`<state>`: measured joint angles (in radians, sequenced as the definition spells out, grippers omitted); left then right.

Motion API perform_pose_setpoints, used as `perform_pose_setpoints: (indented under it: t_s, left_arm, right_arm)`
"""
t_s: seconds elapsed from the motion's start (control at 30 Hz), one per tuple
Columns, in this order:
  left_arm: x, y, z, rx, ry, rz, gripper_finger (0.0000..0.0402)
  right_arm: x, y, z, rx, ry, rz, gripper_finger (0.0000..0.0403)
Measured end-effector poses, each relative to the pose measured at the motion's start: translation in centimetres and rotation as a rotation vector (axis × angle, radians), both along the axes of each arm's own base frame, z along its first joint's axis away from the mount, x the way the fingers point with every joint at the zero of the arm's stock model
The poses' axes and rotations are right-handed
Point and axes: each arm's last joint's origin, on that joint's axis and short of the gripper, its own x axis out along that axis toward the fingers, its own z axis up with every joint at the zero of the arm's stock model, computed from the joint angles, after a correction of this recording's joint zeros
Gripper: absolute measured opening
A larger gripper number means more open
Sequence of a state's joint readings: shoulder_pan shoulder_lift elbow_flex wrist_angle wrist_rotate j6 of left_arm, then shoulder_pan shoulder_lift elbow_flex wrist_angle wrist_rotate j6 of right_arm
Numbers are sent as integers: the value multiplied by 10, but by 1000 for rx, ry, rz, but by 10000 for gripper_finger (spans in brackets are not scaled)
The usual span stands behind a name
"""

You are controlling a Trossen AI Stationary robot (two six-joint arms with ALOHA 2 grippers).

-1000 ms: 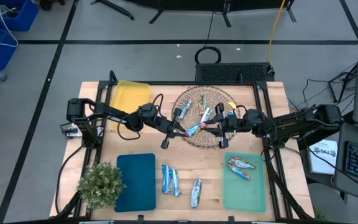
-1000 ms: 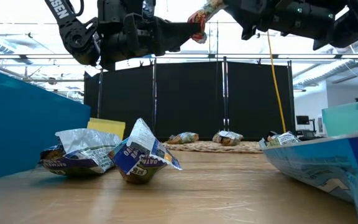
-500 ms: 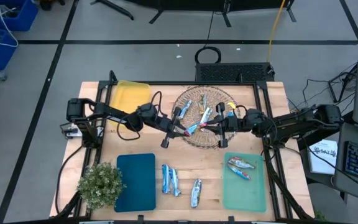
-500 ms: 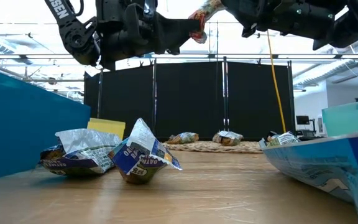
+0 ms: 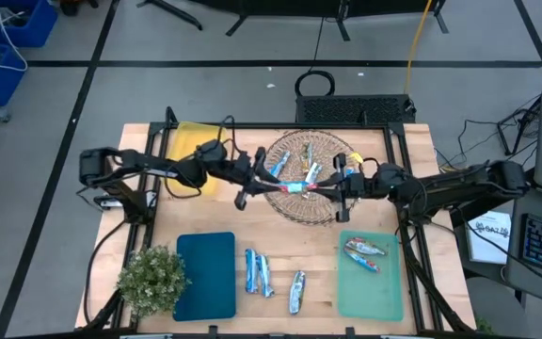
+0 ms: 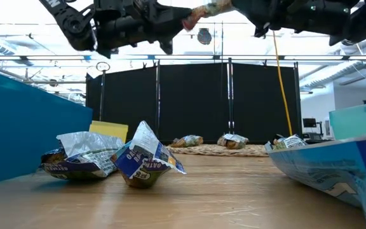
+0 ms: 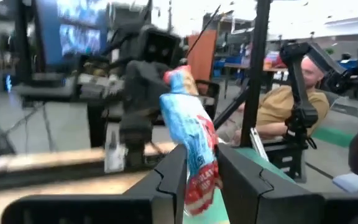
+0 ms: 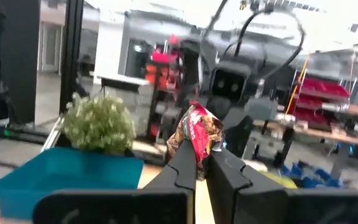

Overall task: Pick and place Granola Bars by type
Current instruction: Put the red granola bar into the light blue bin

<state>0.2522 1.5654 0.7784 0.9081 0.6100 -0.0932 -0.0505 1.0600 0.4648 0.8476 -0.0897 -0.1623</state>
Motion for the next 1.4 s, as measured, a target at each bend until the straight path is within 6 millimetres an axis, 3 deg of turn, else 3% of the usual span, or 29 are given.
perform_pose_setpoints:
  t_s: [0.4,0.9,1.23,1.4]
  left_arm:
    - [-39,17,22,43,191,98,93]
    - [-75,29,30,96,340,241,93]
    - [-96,29,40,78,384,328,93]
    - [-96,30,41,51,388,351,93]
  right_arm:
    - [-33,10,10,33,107,-119,7]
    - [-70,37,12,250,218,50,7]
    - [-99,55,6,164,248,-16,6]
    - [-108,57,-13,82,160,-10,6]
